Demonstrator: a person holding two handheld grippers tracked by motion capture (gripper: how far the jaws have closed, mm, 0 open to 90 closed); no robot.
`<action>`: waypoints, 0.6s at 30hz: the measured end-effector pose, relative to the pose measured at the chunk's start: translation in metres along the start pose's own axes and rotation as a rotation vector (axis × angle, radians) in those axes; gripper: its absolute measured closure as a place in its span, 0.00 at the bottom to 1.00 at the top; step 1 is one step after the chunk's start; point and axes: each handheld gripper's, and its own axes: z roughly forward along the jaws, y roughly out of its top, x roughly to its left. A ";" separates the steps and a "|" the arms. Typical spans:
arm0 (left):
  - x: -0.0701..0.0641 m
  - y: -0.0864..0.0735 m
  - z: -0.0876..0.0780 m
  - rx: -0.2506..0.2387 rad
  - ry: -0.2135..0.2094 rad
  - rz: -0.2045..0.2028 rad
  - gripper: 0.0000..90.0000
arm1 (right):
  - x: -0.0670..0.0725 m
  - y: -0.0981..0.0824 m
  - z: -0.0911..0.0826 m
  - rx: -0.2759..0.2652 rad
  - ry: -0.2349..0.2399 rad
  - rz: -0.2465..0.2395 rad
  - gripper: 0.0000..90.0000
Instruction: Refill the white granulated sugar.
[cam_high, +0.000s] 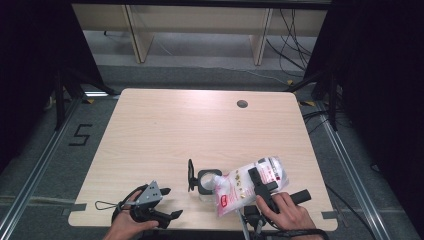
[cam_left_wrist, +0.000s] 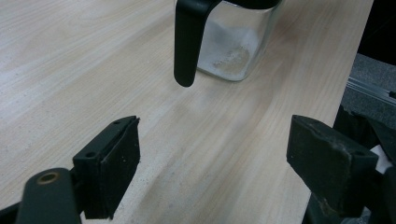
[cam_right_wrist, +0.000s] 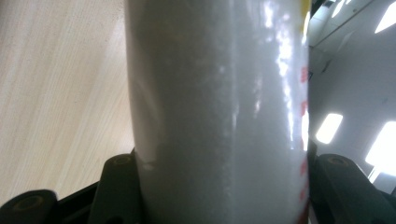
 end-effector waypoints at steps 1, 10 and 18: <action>0.000 0.000 0.000 -0.001 0.000 0.000 0.19 | 0.000 0.000 0.000 -0.001 -0.001 0.007 0.54; 0.001 0.000 0.000 0.002 0.003 0.011 0.19 | 0.001 0.001 -0.002 -0.003 0.002 0.031 0.54; 0.000 0.000 0.000 -0.012 0.003 0.004 0.19 | -0.001 0.004 -0.002 -0.035 -0.011 0.006 0.54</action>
